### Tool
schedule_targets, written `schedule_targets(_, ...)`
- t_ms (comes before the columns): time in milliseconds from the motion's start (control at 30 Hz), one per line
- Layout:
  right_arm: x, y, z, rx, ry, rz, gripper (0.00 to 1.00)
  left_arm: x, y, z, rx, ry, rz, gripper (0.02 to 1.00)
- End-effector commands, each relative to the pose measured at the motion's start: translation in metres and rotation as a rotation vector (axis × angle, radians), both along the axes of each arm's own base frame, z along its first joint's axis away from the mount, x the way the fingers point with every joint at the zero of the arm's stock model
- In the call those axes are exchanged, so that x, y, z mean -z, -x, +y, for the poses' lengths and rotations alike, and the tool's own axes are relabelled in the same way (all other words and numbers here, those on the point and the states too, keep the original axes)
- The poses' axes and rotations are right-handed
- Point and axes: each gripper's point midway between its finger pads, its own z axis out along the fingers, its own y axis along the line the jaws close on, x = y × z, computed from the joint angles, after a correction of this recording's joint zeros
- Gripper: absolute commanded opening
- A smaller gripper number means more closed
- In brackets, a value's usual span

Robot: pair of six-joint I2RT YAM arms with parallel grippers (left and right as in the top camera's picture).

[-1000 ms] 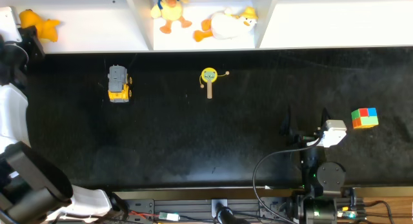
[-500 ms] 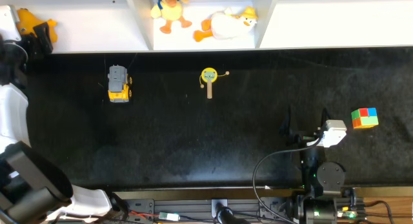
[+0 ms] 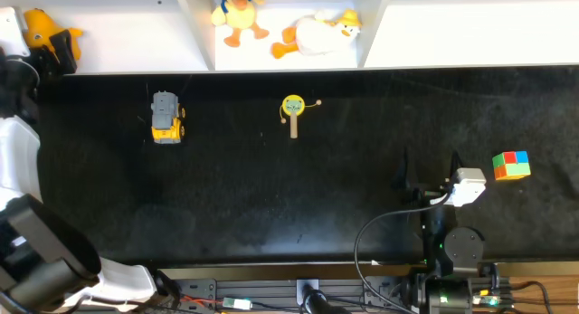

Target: Store Toys

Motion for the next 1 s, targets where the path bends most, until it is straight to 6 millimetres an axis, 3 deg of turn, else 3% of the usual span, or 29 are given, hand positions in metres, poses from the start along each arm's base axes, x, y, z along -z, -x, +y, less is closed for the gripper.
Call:
schedule_targets(33, 0.003, 0.0, -0.001, 0.005, -0.003, -0.002, 0.993, 0.001, -0.005, -0.001, 0.005, 0.001, 0.0, 0.996)
schedule_targets(233, 0.003, 0.0, -0.001, 0.005, -0.003, -0.002, 0.996, -0.006, 0.006, -0.007, -0.001, -0.002, 0.032, 0.998)
schedule_targets(633, 0.003, 0.0, -0.001, 0.005, -0.003, -0.002, 0.996, -0.012, 0.06, -0.025, -0.021, -0.068, 0.092, 0.998)
schedule_targets(900, 0.003, 0.0, -0.001, 0.005, -0.003, -0.002, 0.996, 0.009, 0.114, -0.058, -0.018, -0.027, 0.109, 0.998)
schedule_targets(1000, 0.003, 0.0, -0.001, 0.005, -0.003, -0.002, 0.996, 0.025, 0.13, -0.068, -0.038, 0.045, 0.144, 0.998)
